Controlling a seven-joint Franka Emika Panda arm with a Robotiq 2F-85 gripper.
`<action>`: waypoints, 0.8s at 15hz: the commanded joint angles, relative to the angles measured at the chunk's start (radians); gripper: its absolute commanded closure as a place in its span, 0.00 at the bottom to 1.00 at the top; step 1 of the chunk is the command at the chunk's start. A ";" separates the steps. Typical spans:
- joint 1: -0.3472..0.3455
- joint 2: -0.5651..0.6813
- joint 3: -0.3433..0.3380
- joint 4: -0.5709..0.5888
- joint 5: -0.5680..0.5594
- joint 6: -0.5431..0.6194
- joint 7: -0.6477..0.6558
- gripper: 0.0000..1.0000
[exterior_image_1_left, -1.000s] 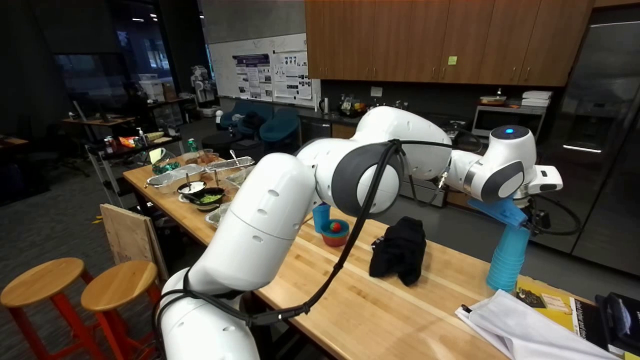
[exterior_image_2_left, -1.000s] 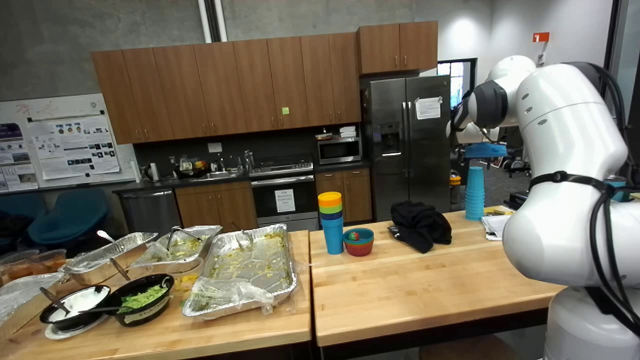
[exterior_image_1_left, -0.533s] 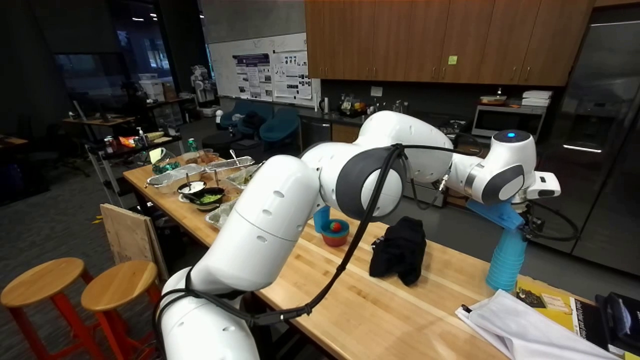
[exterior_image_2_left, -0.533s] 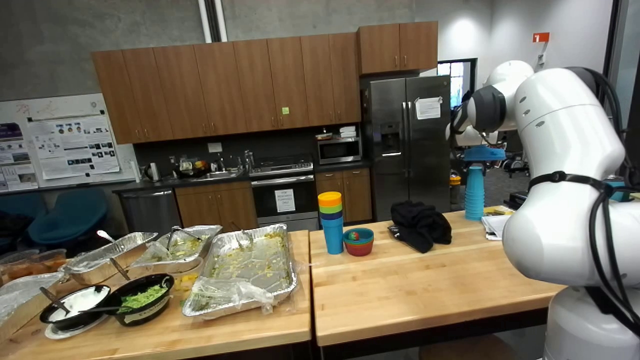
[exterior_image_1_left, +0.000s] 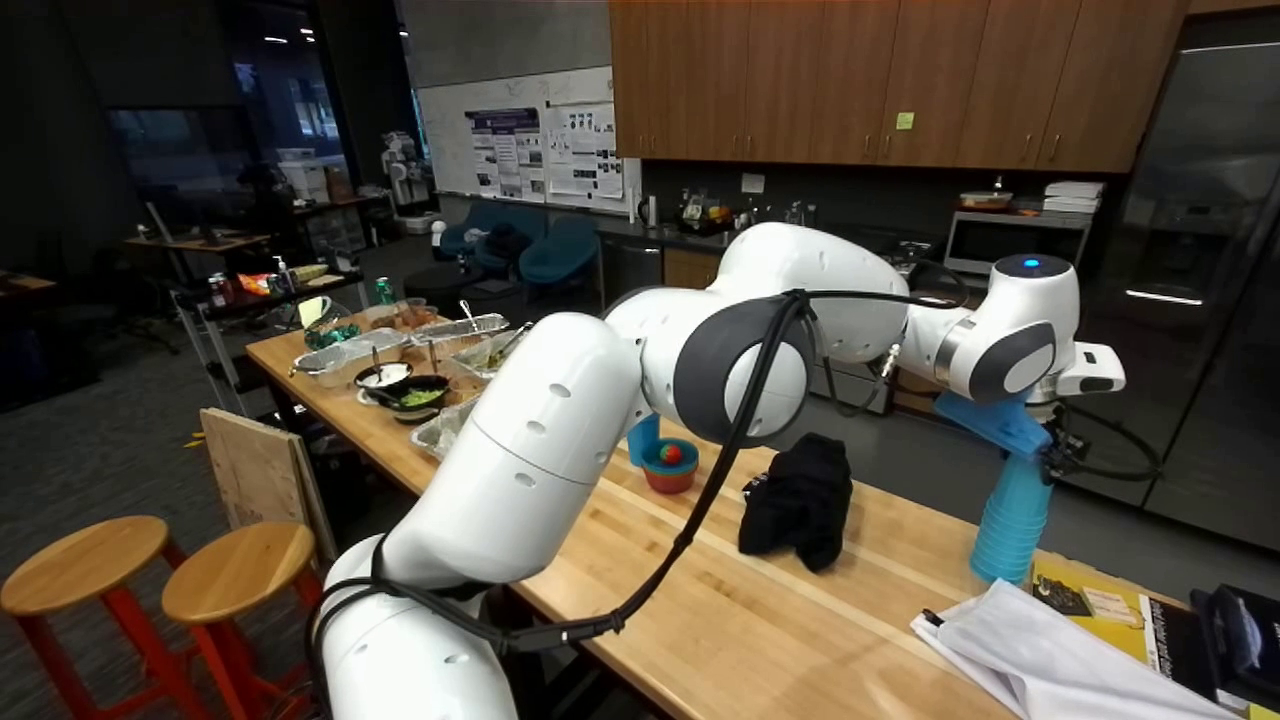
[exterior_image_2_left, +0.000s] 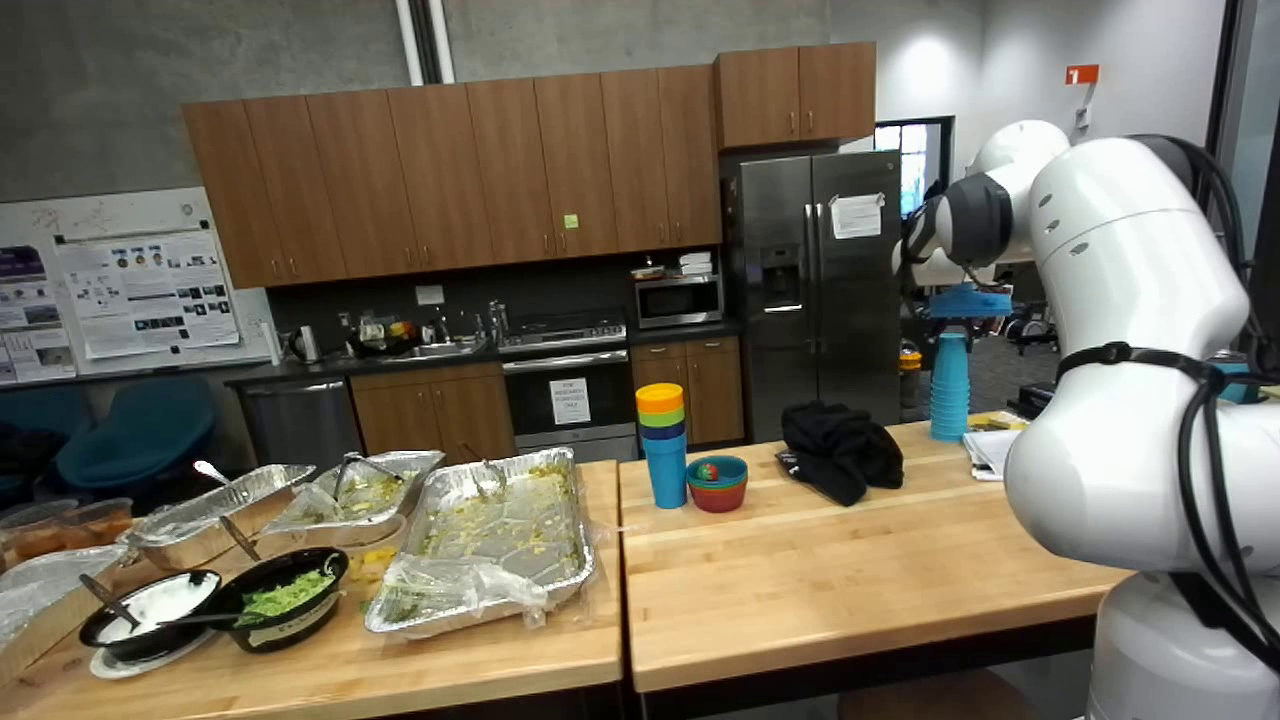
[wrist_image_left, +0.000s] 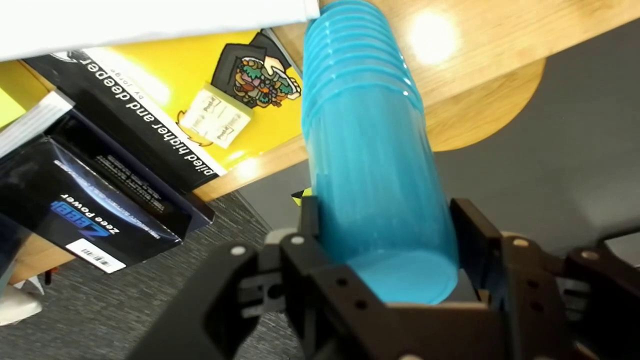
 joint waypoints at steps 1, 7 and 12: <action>0.002 -0.012 -0.001 0.003 -0.003 -0.042 0.001 0.61; 0.031 -0.087 -0.001 -0.069 -0.044 -0.087 -0.063 0.61; 0.049 -0.159 0.008 -0.123 -0.063 -0.162 -0.140 0.61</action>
